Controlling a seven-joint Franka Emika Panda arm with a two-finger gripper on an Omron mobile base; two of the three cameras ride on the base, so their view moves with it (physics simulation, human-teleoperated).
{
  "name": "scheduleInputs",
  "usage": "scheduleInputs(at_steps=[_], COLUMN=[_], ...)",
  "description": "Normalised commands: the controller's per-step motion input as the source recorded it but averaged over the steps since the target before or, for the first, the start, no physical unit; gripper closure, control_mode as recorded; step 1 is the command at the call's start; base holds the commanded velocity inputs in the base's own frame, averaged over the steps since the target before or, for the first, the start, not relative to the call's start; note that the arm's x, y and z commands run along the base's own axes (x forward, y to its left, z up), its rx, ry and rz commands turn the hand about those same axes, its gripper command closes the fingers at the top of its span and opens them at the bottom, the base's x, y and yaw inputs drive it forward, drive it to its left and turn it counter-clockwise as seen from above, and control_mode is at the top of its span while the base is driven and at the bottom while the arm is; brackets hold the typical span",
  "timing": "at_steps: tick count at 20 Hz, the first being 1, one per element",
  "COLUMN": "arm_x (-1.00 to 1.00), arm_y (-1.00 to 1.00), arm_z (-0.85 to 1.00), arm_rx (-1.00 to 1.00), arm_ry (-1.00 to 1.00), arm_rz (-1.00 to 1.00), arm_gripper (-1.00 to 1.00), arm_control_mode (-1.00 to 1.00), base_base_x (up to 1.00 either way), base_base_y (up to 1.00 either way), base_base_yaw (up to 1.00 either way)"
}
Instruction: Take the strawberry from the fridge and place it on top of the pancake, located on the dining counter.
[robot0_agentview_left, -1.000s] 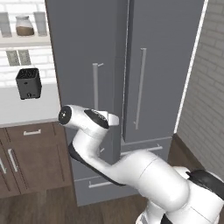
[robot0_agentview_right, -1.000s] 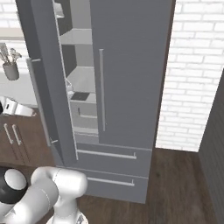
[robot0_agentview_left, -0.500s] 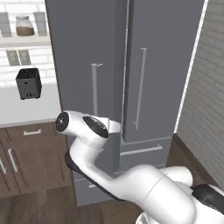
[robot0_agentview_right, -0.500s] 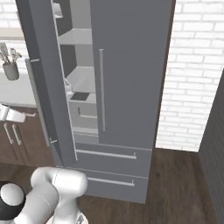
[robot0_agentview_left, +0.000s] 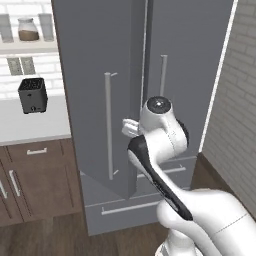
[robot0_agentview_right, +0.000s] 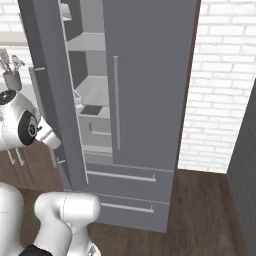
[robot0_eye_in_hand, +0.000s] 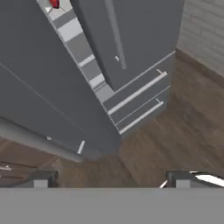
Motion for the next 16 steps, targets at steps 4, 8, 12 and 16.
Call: scheduleInputs(at_steps=[4, 8, 12, 16], arm_x=[0.09, 0.02, 0.36, 0.72], arm_y=[-0.86, -0.68, -0.56, -0.13], arm_z=[0.25, 0.34, 0.28, 0.01], arm_rx=[0.92, 0.89, 0.76, 0.39], arm_ry=[0.01, 0.11, 0.18, 0.11], arm_rz=[0.22, 0.27, 0.29, 0.22], arm_gripper=[-1.00, -1.00, -1.00, -1.00], arm_control_mode=[-1.00, -1.00, -1.00, -1.00], base_base_x=[0.00, 0.00, 0.00, 0.00], base_base_y=[0.00, 0.00, 0.00, 0.00], base_base_yaw=[0.00, 0.00, 0.00, 0.00])
